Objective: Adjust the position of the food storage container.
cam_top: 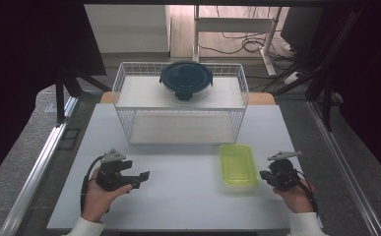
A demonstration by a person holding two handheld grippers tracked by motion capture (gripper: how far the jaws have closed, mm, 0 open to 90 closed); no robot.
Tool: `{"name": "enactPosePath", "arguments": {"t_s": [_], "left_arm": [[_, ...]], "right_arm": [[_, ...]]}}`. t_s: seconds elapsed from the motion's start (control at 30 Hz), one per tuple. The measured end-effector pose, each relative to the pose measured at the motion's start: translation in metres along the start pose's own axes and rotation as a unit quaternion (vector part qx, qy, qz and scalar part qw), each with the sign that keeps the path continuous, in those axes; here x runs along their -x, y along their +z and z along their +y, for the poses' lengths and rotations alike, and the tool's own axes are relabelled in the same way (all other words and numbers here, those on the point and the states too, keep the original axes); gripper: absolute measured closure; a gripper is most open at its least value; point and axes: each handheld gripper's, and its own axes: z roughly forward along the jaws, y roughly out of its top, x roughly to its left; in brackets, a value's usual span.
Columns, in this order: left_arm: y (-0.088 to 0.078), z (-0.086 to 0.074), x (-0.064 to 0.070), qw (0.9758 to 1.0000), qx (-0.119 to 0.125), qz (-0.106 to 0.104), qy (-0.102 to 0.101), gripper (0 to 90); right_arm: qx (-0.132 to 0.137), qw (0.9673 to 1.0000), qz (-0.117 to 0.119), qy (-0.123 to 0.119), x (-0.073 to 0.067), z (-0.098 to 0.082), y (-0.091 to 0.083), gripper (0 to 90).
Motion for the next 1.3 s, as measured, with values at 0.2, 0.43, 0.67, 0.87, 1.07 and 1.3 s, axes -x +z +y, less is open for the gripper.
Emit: {"name": "enactPosePath", "arguments": {"t_s": [0.2,0.43,0.67,0.87,1.07,1.3], "left_arm": [[0.002,0.0,0.003,0.9999,-0.007,0.008,0.004,19.4],[0.0,-0.001,0.0,0.9999,-0.008,0.011,0.001,19.4],[0.0,-0.002,-0.002,0.9999,-0.007,0.007,-0.004,19.3],[-0.001,-0.002,-0.002,0.9999,-0.007,0.009,-0.005,19.3],[-0.001,-0.003,-0.002,0.9999,-0.009,0.011,-0.007,19.3],[0.001,-0.004,-0.001,0.9998,-0.013,0.012,-0.006,19.3]], "right_arm": [[-0.011,0.9998,0.005,-0.014,-0.004,0.0,0.004,88.9],[-0.023,0.999,0.015,-0.035,-0.012,0.002,0.005,88.9],[-0.032,0.998,0.022,-0.05,-0.026,0.005,0.005,88.9],[-0.053,0.9978,0.019,-0.034,-0.046,0.006,0.011,88.9],[-0.062,0.9972,0.022,-0.035,-0.064,0.01,0.016,88.8],[-0.065,0.9964,0.028,-0.047,-0.078,0.012,0.022,88.8]]}}
